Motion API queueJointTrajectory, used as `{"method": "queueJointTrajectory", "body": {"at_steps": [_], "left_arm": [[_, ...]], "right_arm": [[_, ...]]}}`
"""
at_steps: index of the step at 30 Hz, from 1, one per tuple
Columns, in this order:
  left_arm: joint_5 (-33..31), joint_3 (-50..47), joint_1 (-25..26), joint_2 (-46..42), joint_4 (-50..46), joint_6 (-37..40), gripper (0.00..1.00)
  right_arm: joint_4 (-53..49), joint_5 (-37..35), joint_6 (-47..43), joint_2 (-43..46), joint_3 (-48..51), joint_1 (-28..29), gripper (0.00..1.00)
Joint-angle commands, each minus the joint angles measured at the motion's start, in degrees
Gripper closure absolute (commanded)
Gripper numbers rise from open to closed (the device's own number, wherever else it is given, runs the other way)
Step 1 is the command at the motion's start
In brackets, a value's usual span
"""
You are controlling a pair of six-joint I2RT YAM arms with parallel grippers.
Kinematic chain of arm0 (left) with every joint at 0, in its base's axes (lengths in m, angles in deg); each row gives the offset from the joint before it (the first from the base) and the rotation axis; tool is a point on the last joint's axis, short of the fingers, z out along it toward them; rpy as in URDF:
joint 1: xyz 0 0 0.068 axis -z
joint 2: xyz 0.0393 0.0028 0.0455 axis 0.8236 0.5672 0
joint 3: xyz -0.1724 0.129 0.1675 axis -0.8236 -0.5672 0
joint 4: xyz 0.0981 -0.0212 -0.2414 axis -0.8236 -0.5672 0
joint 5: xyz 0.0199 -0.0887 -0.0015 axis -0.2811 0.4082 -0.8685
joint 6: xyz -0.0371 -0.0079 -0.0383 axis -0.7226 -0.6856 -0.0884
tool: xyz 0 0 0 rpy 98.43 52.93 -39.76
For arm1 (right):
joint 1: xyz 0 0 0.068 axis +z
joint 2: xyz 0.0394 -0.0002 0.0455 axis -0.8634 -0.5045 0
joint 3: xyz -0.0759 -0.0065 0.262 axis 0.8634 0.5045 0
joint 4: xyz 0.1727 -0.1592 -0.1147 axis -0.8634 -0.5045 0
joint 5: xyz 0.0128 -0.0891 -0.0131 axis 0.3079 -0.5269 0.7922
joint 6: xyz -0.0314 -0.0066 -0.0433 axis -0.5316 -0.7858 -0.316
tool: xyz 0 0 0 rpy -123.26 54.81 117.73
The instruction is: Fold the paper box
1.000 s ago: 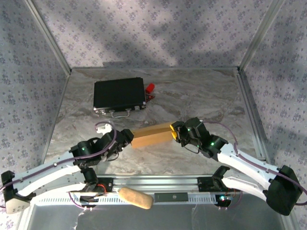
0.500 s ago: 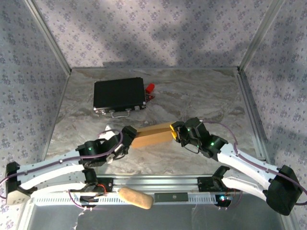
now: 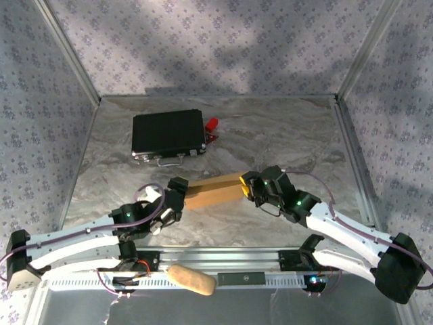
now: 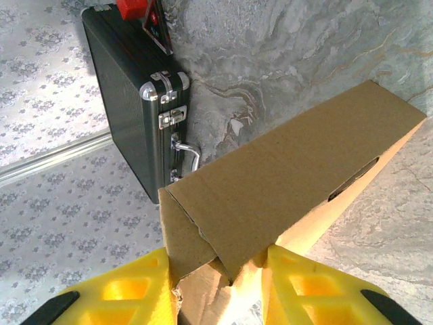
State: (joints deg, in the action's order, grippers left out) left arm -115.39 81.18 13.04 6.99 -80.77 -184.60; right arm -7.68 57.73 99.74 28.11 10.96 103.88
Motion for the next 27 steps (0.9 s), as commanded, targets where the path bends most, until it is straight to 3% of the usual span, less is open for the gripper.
{"method": "queueJointTrajectory", "body": {"at_steps": [1, 8, 16, 20, 27], "left_arm": [[-0.25, -1.91, -1.35, 0.78, 6.18, -6.04, 0.25], [1.78, -4.81, -2.50, 1.28, 8.20, -7.65, 0.44], [0.26, -7.75, -2.57, -1.24, 7.86, -9.61, 0.52], [-0.23, -8.90, -2.65, -3.03, 7.38, -9.92, 0.64], [-0.20, -10.56, -2.97, -4.43, 7.07, -10.61, 0.67]], "right_arm": [[-6.23, -1.47, -0.51, -1.24, 1.66, 0.38, 0.67], [-5.97, -1.53, -0.40, -1.26, 1.78, 0.51, 0.67], [-5.68, -1.65, -0.30, -1.29, 2.29, 0.71, 0.67], [-5.38, -1.75, -0.39, -1.64, 2.46, 0.71, 0.67], [-5.28, -1.89, -0.50, -1.95, 3.03, 0.81, 0.68]]}}
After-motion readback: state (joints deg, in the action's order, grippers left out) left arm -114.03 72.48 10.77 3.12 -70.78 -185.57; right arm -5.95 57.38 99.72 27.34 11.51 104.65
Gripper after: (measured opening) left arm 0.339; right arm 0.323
